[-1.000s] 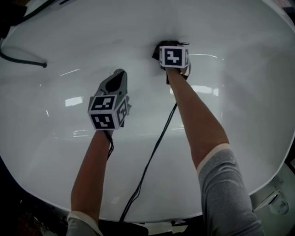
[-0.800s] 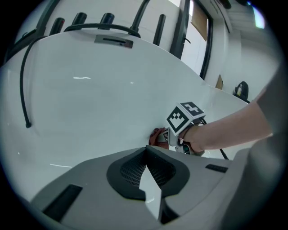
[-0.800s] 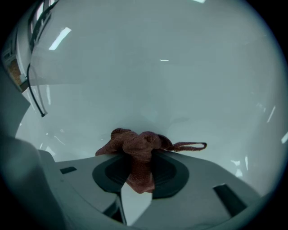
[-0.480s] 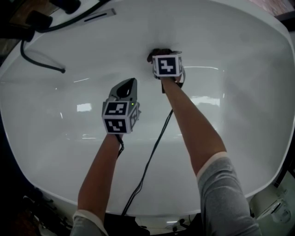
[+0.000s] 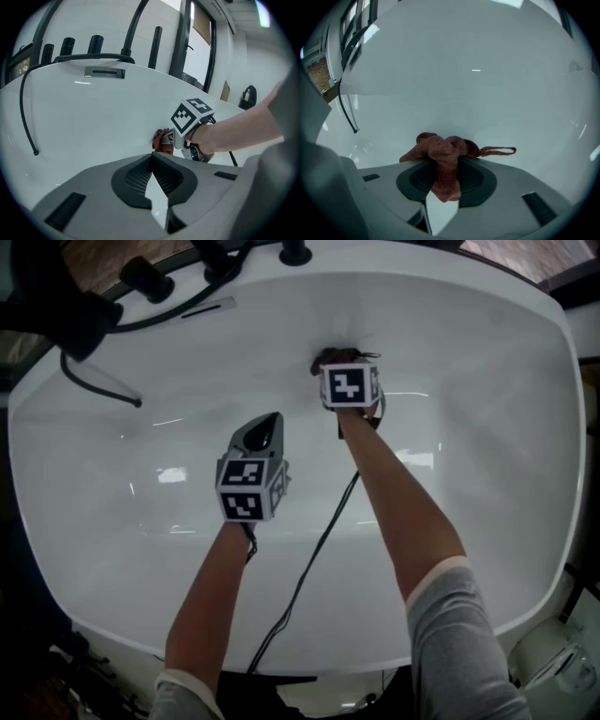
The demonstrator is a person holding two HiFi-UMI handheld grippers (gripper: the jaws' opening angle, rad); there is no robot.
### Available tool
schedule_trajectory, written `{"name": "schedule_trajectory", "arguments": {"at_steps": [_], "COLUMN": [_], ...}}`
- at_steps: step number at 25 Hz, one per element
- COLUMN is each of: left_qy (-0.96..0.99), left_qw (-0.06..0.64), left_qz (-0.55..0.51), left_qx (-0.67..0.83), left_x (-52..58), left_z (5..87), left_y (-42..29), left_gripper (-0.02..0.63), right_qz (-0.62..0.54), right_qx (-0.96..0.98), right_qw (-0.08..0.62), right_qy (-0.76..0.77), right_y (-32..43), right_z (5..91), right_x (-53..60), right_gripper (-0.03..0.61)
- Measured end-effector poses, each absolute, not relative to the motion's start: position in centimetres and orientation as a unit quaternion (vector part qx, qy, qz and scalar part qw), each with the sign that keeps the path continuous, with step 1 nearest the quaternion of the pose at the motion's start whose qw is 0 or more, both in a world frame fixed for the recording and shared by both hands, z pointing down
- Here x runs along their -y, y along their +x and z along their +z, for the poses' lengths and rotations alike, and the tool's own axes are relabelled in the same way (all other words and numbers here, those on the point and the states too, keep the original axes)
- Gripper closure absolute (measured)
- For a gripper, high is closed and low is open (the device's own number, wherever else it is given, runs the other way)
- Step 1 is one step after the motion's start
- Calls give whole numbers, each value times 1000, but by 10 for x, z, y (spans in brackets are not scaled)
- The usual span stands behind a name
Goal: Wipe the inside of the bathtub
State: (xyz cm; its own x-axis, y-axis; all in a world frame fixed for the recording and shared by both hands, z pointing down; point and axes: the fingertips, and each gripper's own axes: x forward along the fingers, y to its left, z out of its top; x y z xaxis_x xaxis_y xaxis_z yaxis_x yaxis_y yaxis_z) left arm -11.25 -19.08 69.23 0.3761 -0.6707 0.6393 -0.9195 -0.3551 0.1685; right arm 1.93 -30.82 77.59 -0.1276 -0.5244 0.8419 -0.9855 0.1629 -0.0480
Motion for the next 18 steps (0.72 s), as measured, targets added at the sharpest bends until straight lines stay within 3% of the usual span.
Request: {"name": "schedule_trajectory", "arguments": {"at_steps": [5, 14, 18], "left_qy": [782, 787, 789], "left_qw": [262, 260, 261], "left_qz": [242, 229, 226], "left_qx": [511, 510, 508], "left_x": [190, 197, 198], "left_z": [679, 647, 635], "left_y": [-116, -100, -93], "left_gripper": [606, 606, 606], "right_qz": [326, 300, 310], "right_qx": [696, 664, 669], "right_qw": [341, 345, 340], "right_qy": [541, 591, 584], "right_y": [-13, 69, 55], "right_z": [754, 720, 705], "right_x": [314, 328, 329], "right_gripper": [459, 459, 459]}}
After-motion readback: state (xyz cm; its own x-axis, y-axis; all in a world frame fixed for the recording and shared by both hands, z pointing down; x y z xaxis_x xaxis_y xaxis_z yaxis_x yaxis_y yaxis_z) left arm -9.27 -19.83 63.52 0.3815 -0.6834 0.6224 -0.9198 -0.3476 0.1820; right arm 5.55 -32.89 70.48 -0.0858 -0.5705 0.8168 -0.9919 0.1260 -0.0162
